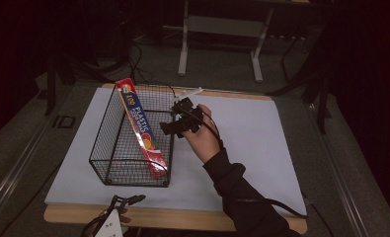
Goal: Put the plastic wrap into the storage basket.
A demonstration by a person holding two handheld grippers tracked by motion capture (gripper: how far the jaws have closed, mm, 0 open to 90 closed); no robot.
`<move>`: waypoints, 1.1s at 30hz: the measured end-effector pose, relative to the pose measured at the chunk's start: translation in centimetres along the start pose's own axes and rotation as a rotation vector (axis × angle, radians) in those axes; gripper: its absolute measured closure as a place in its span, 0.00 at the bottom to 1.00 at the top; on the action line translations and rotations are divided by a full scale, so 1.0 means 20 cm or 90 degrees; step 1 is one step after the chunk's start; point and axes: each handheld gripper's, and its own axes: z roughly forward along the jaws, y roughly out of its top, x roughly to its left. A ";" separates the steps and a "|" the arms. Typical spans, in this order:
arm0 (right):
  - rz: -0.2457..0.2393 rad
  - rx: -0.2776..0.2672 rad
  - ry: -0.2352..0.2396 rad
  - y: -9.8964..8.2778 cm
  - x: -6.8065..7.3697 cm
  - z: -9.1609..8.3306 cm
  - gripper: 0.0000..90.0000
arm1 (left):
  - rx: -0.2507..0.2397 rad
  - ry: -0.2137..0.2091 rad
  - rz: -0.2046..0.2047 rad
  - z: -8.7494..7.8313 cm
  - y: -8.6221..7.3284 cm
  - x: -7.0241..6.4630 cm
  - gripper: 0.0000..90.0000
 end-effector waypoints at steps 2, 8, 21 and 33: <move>0.005 -0.005 -0.005 -0.02 -0.03 -0.03 0.15 | 0.001 0.000 0.000 0.00 0.00 0.00 0.00; 0.015 -0.018 -0.001 -0.14 -0.10 -0.12 0.15 | 0.004 0.000 0.001 0.00 0.00 0.00 0.00; 0.025 -0.032 -0.014 -0.41 -0.27 -0.29 0.15 | 0.008 0.002 0.003 0.01 0.00 0.00 0.00; 0.022 -0.035 -0.034 -0.67 -0.39 -0.38 0.15 | 0.009 0.002 0.003 0.01 0.00 0.00 0.00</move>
